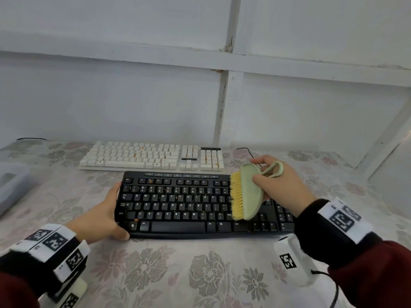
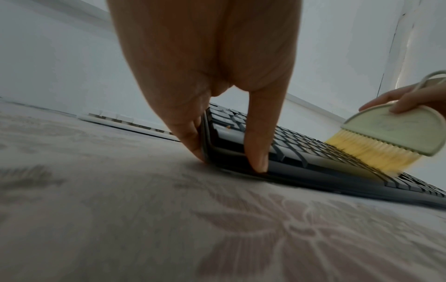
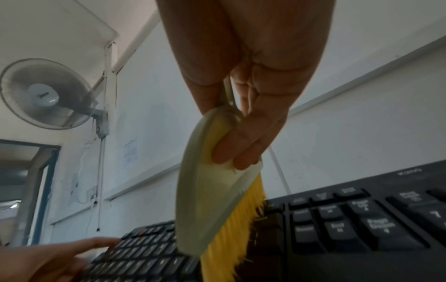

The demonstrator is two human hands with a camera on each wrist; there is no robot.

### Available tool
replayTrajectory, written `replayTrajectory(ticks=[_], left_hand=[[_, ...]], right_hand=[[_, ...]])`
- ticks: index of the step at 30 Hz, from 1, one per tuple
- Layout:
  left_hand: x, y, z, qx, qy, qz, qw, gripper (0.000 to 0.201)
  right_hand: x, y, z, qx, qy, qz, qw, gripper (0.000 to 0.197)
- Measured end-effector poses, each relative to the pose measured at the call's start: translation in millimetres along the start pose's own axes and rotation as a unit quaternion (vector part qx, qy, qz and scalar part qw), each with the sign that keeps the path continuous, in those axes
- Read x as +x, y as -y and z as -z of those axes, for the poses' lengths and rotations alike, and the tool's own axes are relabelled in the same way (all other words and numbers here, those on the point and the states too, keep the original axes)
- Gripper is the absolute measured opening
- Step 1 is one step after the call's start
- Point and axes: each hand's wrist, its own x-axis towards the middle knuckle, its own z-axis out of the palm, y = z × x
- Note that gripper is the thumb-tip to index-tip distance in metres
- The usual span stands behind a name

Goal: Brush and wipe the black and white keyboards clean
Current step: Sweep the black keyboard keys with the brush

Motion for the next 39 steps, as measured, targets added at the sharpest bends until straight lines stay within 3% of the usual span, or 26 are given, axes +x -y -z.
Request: replayTrajectory(ticks=[10,16,19,31,39], left_hand=[[0,-1,-1,-0.004,0.0,0.003,1.0,0.12],[-1,-2,-1,-0.009,0.002,0.005,1.0,0.119],[-1,-2,-1,-0.011,0.002,0.008,1.0,0.121],[-1,-2,-1,-0.008,0.001,0.006,1.0,0.119],[-1,-3,-1,-0.013,0.006,0.012,1.0,0.119]], right_hand=[[-34,-4,5,-0.03,0.092,-0.005,0.995,0.029],[-10,6,13,0.024,-0.005,0.028,0.999,0.031],[-3,4,5,0.015,-0.015,0.029,0.999,0.032],[-42,-8,5,-0.025,0.099,-0.003,0.995,0.029],[-6,7,15,0.03,0.008,0.037,0.999,0.032]])
